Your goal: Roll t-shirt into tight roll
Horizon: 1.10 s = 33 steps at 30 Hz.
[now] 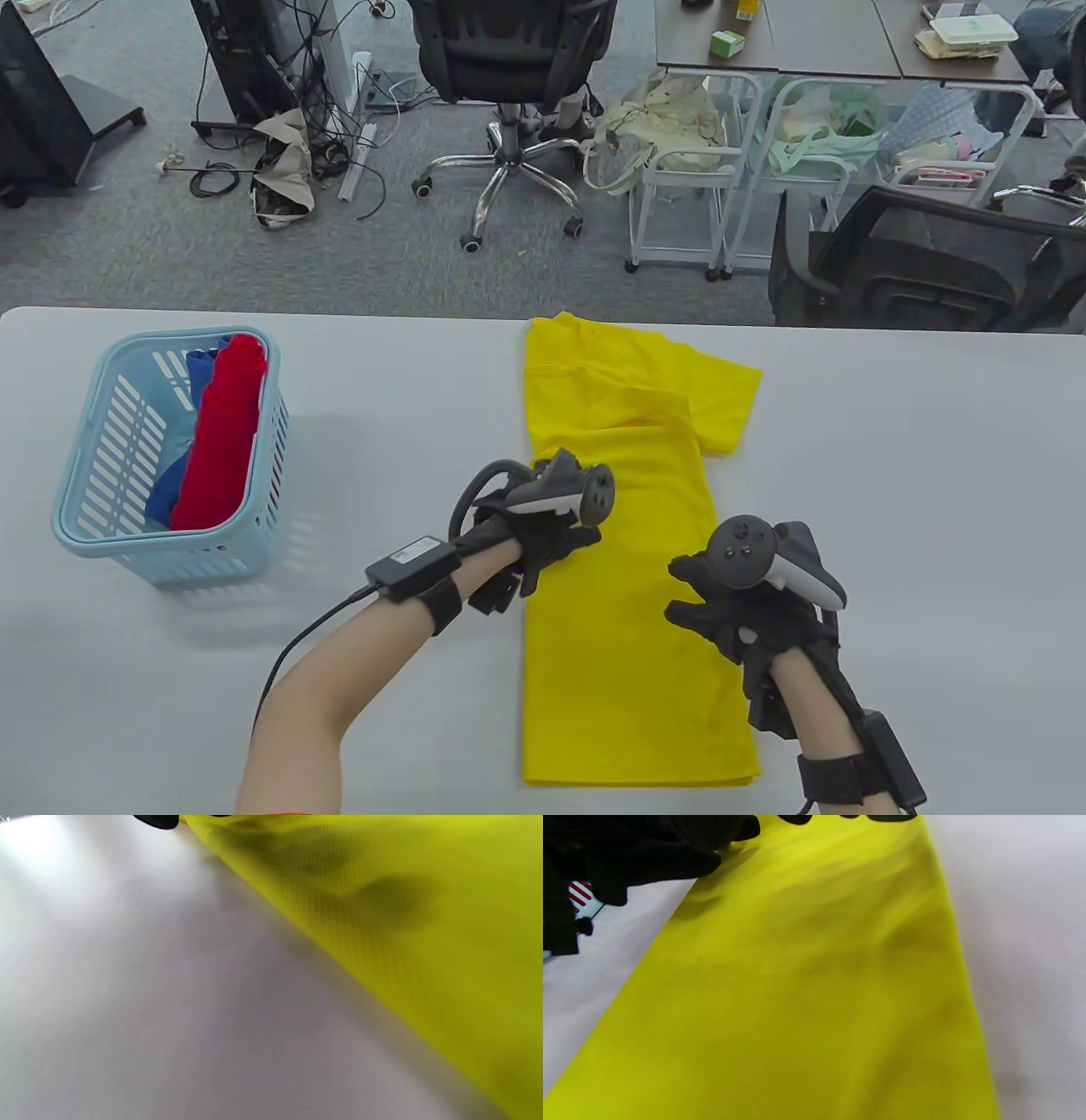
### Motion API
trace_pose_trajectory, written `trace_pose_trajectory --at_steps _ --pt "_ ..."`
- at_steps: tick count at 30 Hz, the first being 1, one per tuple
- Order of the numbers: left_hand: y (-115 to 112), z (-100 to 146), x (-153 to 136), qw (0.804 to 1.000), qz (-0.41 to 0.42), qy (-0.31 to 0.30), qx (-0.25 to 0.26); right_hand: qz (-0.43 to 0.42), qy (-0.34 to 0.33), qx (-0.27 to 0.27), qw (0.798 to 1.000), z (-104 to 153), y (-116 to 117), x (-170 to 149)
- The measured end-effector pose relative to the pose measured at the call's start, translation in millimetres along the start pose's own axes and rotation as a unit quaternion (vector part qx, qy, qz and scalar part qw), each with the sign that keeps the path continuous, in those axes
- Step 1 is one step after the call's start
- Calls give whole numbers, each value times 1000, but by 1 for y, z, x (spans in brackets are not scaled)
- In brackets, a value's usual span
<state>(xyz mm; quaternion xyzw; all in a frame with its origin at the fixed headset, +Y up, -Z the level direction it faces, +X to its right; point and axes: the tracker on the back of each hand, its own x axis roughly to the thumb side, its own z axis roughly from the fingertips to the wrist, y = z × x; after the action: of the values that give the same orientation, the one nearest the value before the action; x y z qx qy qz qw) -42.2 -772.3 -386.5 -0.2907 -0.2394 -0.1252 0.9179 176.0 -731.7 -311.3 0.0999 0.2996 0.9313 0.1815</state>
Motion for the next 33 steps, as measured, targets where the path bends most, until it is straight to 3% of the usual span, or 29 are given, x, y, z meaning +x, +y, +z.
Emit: trace_pose_trajectory --at_steps 2,5,8,11,15,19,22,24,29,33 --pt "-36 10 0 999 -33 7 -37 11 1 6 1000 -12 3 8" --pt "-56 31 -2 997 -77 12 -3 36 0 8 999 -23 7 19" --pt "-76 63 -6 997 -79 1 -18 60 -8 13 998 -31 14 30" --pt "-87 88 -8 996 -86 -10 -9 79 -16 25 996 -35 24 36" --pt "-83 112 -8 998 -29 -12 48 136 -11 54 989 -36 42 43" --pt "-81 96 -15 997 -5 41 61 125 -18 29 992 -31 26 51" --pt "-101 80 -19 999 6 46 -29 131 -4 -15 991 -30 1 55" --pt "-103 81 -22 999 17 34 -17 140 16 -43 989 -35 -19 57" --pt "-105 81 -23 999 33 24 -26 114 62 -85 988 -67 -65 62" --pt "-105 81 -24 999 39 22 -28 95 88 -56 990 -106 -71 64"
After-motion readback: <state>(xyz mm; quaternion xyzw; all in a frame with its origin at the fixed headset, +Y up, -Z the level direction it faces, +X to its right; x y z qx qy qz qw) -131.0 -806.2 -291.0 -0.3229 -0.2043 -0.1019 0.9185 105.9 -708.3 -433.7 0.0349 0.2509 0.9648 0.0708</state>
